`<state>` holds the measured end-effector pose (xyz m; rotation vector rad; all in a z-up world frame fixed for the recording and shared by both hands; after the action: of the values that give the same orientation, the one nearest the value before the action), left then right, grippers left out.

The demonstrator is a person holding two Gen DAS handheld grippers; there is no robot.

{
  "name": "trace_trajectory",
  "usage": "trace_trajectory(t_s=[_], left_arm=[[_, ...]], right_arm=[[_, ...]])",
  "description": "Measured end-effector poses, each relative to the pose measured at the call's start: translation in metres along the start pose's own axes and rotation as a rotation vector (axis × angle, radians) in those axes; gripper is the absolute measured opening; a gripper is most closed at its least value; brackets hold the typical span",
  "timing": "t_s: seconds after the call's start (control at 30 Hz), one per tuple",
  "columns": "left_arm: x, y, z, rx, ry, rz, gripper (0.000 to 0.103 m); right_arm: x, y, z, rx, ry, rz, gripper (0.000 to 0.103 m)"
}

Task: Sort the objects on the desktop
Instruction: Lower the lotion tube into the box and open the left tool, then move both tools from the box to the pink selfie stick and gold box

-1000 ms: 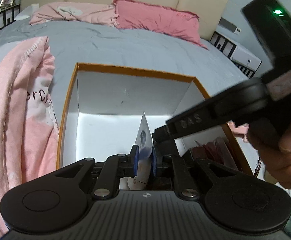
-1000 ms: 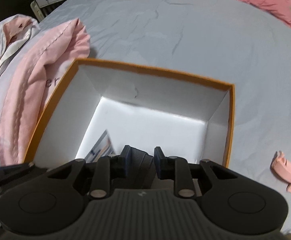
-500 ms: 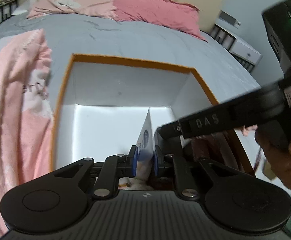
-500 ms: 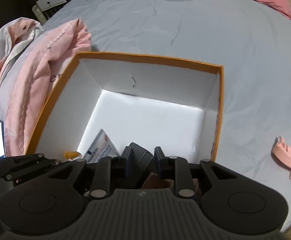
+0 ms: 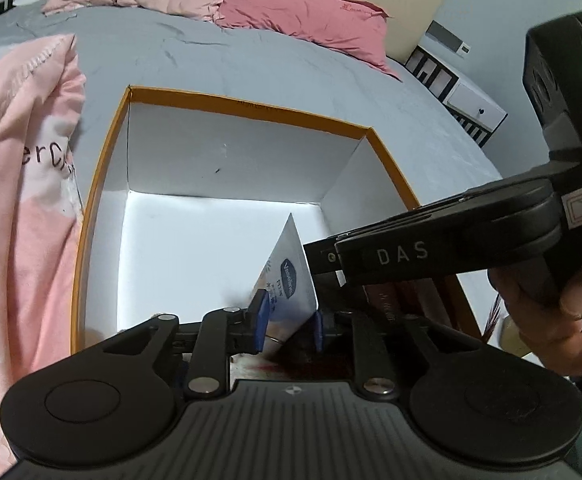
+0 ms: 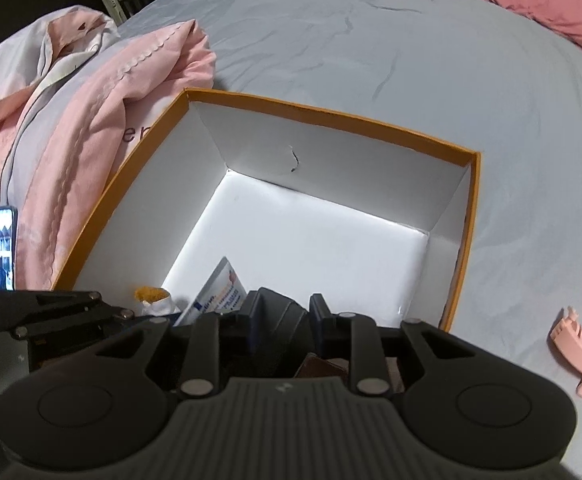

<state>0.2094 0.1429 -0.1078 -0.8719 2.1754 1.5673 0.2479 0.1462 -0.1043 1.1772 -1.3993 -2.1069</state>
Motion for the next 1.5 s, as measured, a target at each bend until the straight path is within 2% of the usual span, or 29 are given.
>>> trace_trajectory(t_s=[0.17,0.37,0.5,0.53,0.6,0.83,1.0,1.1,1.2,1.33,1.5], left_arm=[[0.000,-0.001,0.001,0.032,0.044,0.016,0.028],[0.001,0.002,-0.003,0.050,0.044,0.005,0.030],[-0.001,0.006,-0.005,0.047,0.039,-0.013,0.037],[-0.002,0.009,-0.005,0.037,0.033,-0.024,0.039],[-0.005,0.015,-0.009,0.033,0.013,-0.055,0.051],[-0.012,0.037,-0.035,0.043,-0.095,-0.127,0.051],[-0.023,0.063,-0.070,0.075,-0.155,-0.194,0.051],[-0.027,0.067,-0.101,0.097,-0.229,-0.200,0.051],[-0.027,0.059,-0.137,0.086,-0.352,-0.182,0.051],[-0.020,0.031,-0.179,0.038,-0.519,-0.140,0.051],[-0.005,-0.016,-0.229,0.016,-0.739,-0.084,0.051]], right_arm=[[0.000,0.009,0.001,0.019,-0.001,-0.033,0.029],[0.002,0.026,-0.003,0.078,0.020,-0.084,0.029],[0.007,0.035,-0.005,0.087,0.022,-0.104,0.029],[0.008,0.038,-0.006,0.084,0.020,-0.109,0.029],[0.010,0.045,-0.006,0.074,0.017,-0.119,0.029],[0.021,0.084,-0.011,0.044,0.001,-0.193,0.029],[0.040,0.127,-0.046,-0.007,-0.115,-0.265,0.029],[0.058,0.147,-0.080,0.050,-0.173,-0.288,0.030],[0.080,0.157,-0.118,0.140,-0.206,-0.287,0.030],[0.112,0.162,-0.167,0.231,-0.268,-0.273,0.030],[0.149,0.158,-0.221,0.293,-0.362,-0.246,0.030]])
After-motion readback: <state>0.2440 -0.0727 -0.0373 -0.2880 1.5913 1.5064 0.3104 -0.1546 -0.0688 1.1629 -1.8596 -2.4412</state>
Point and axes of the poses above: each gripper's, at about its wrist camera, not at the fingertips, and y roughly against the way its jaws point, z to its left, x to its underside, the point moved 10 cm from there along -y, roughly the way its jaws point
